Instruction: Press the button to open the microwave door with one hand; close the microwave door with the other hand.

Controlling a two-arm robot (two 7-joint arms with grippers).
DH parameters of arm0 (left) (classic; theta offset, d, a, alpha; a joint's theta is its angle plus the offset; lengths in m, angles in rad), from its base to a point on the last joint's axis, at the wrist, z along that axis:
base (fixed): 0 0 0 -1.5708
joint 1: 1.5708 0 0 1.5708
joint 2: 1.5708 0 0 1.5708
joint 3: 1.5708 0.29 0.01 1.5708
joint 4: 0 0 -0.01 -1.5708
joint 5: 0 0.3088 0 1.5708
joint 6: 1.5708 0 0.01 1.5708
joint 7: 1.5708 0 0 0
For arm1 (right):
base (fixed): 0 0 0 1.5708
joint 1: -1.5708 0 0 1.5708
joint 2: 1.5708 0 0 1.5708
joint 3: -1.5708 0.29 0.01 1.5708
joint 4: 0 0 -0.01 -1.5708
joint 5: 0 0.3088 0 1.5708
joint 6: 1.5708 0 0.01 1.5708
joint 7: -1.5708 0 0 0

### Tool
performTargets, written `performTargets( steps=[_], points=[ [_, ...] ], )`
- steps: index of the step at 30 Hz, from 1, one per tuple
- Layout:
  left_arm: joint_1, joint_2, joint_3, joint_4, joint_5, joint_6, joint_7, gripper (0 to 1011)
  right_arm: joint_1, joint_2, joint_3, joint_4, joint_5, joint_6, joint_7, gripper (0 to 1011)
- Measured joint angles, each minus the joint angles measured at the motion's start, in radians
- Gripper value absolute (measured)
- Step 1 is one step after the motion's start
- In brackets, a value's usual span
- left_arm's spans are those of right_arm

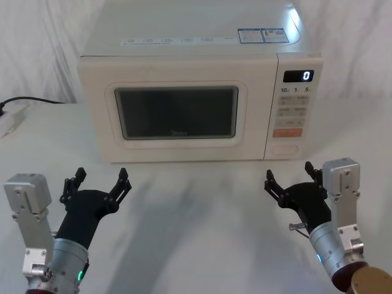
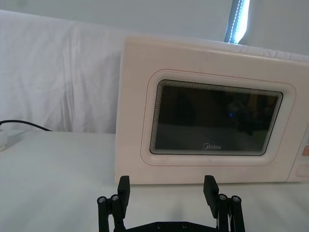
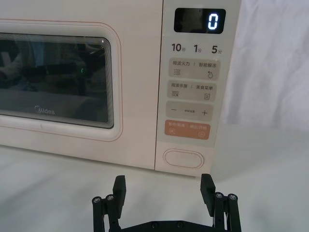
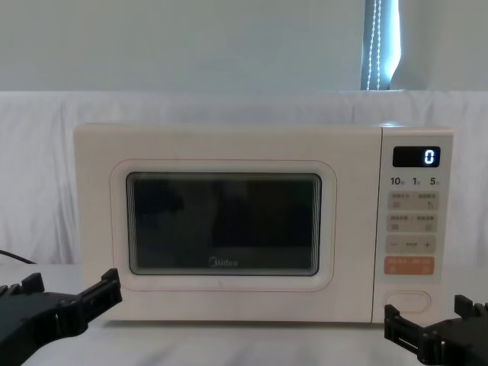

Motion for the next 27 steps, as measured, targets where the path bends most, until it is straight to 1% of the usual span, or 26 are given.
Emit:
performTargets(
  steps=[27],
  points=[
    [0.000,0.000,0.000,0.000,0.000,0.000,0.000,1001,0.000,0.000,0.000,0.000,0.000,0.000,0.000,1002]
  ],
)
